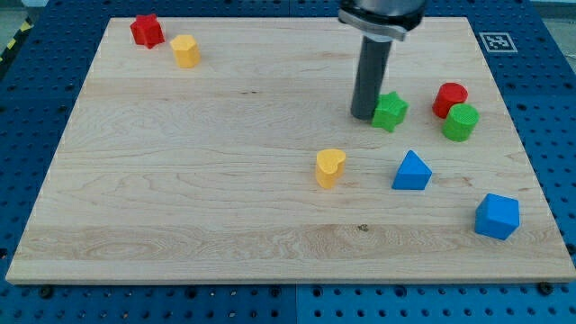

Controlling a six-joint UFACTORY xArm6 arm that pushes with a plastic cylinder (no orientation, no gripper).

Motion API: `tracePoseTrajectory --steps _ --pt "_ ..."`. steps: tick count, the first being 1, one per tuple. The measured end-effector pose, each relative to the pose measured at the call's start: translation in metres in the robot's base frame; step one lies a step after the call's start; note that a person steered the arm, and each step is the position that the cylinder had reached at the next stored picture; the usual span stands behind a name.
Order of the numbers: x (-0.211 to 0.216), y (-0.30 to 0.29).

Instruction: Move your arm to the top left

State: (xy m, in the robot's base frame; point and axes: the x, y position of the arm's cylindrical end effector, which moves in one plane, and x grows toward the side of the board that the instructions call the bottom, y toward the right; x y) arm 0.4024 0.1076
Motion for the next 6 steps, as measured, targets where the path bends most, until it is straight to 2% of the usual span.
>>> tracePoseTrajectory --steps 2,3,4,6 --pt "0.000 0.034" --pt "0.000 0.029" --pt "0.009 -0.040" --pt "0.011 -0.245"
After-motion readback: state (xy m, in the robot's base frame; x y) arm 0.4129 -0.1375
